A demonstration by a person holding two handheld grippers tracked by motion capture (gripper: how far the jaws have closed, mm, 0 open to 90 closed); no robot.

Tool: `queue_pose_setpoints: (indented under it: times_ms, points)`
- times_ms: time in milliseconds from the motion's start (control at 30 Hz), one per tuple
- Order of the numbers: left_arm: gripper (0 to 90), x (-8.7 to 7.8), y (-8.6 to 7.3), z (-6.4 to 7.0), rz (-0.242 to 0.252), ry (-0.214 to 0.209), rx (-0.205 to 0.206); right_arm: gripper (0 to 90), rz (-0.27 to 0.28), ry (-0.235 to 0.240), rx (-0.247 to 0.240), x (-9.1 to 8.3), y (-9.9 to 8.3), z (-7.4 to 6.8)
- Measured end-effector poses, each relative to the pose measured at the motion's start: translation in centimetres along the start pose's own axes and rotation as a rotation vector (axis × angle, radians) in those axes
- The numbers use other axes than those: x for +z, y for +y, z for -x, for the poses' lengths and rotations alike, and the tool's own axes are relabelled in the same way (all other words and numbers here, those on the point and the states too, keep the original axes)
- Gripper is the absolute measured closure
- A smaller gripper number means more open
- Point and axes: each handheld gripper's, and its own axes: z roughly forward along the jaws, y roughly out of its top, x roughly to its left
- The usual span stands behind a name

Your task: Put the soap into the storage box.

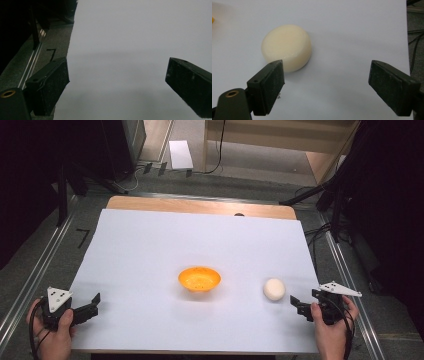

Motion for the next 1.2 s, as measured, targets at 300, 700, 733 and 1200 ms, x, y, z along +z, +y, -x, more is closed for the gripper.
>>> queue_pose_setpoints:
  times_ms: [300, 700, 733, 1200]
  points:
    - [5.6, 0.0, 0.0, 0.1, -0.003, 0.007, 0.0, 13.1, -0.091, 0.044, -0.038, 1.2, 1.2, -0.9]
    - [5.6, 0.0, 0.0, 0.0, -0.002, 0.004, -0.002, 13.2, -0.185, 0.073, -0.094, 3.1, 3.2, -3.5]
    - [5.6, 0.0, 0.0, 0.0, -0.003, 0.003, -0.001, 13.2, -0.194, 0.075, -0.098, 3.2, 3.3, -3.6]
    - [5.6, 0.0, 0.0, 0.0, -0.001, 0.004, -0.003, 13.0, -0.275, 0.081, -0.107, 4.9, 5.0, -5.4]
